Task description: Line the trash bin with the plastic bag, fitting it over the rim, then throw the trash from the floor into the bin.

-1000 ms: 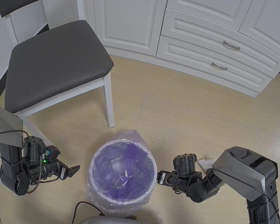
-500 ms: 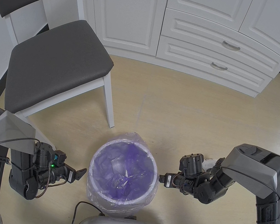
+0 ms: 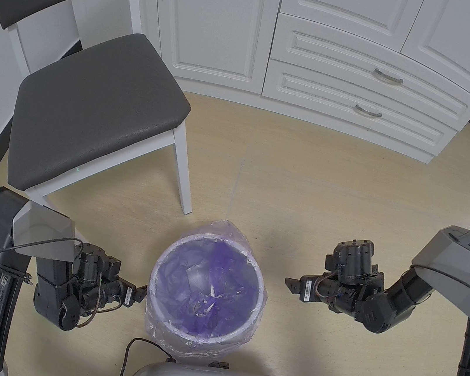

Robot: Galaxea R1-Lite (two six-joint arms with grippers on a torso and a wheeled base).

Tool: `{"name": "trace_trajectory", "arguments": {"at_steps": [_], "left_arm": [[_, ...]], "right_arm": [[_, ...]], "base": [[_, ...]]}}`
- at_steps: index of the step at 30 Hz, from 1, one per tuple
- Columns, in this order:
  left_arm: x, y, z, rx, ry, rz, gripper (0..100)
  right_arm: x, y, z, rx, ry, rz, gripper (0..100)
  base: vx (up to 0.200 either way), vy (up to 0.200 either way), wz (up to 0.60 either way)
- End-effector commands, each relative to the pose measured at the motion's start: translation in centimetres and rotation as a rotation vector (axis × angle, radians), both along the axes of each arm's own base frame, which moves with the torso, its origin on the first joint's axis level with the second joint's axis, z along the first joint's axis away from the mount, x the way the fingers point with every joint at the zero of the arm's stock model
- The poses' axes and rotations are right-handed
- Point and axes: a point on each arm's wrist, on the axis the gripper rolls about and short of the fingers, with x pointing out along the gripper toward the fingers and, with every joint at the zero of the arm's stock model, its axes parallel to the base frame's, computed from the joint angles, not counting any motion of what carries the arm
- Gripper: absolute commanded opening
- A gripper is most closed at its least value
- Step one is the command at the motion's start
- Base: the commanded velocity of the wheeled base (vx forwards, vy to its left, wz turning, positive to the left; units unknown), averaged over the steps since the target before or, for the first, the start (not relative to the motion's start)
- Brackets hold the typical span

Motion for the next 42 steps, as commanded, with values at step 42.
{"name": "trace_trajectory", "arguments": {"at_steps": [42], "left_arm": [[-6.4, 3.3, 7.6, -0.048, -0.078, 0.015, 100]], "right_arm": [[-11.3, -5.6, 10.8, -0.299, -0.479, 0.059, 100]], "base": [[0.000, 0.000, 0.00]]}}
